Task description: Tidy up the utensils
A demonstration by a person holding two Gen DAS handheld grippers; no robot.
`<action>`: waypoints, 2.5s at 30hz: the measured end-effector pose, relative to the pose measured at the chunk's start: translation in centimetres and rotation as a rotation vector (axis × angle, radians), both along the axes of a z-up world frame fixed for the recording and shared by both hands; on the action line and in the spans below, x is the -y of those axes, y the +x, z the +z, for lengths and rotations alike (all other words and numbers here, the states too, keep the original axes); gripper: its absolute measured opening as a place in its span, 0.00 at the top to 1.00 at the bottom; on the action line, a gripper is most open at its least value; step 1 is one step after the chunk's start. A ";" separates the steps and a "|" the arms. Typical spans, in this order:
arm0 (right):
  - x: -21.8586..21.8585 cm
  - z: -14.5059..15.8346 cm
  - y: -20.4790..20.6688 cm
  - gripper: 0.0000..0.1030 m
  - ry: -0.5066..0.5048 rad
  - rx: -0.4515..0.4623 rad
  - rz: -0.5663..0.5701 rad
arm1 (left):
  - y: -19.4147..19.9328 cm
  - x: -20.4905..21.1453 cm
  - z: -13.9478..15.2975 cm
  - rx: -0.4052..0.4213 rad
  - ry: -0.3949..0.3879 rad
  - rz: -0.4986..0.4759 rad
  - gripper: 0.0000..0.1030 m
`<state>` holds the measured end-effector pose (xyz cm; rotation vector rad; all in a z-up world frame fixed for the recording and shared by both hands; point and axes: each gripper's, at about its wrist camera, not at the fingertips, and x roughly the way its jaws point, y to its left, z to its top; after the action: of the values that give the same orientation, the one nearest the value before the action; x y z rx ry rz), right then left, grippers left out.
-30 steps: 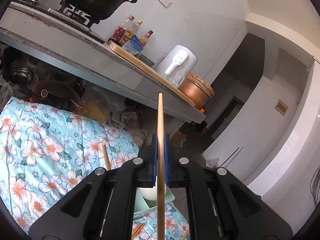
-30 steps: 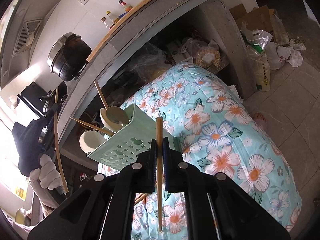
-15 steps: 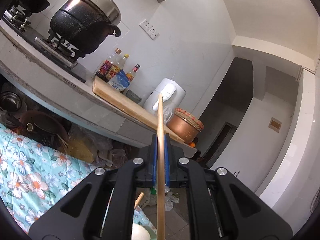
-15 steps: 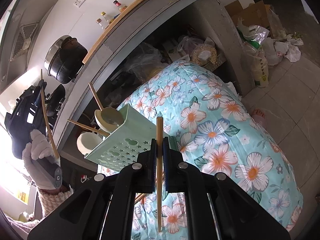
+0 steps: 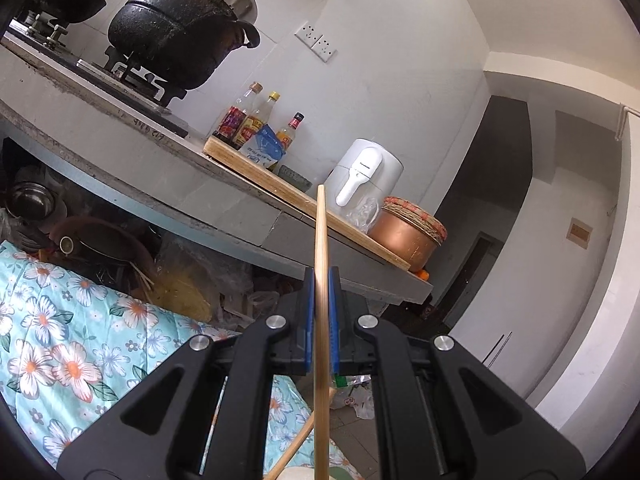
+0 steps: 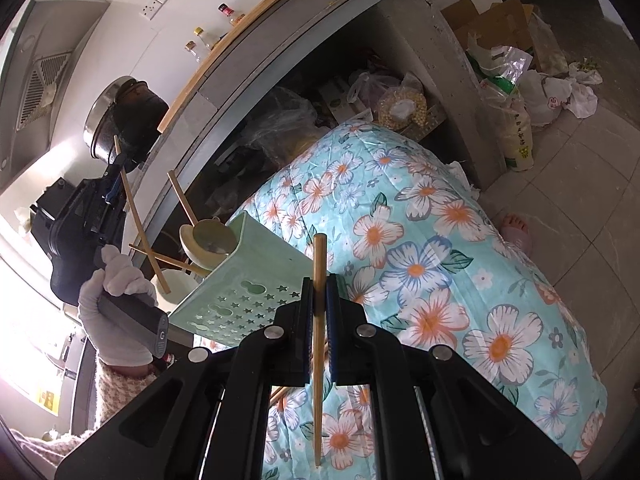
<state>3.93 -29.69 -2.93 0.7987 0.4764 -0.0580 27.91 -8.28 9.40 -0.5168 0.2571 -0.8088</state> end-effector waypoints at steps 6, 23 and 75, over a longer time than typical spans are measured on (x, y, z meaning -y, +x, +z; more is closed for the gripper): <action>-0.1 0.0 0.0 0.94 -0.003 0.001 -0.001 | -0.2 0.1 -1.1 0.004 0.030 0.016 0.94; -0.1 0.0 -0.1 0.94 -0.005 0.007 0.000 | -3.8 -1.2 -0.7 0.079 0.123 -0.023 0.93; 2.9 0.4 -4.1 0.94 -0.051 0.031 -0.107 | -18.5 8.4 -20.5 0.067 1.073 -0.751 0.71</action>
<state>-0.14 -32.55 -2.49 0.7736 0.4011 -0.1561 9.45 -16.71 -11.09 0.6647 0.7838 -1.2547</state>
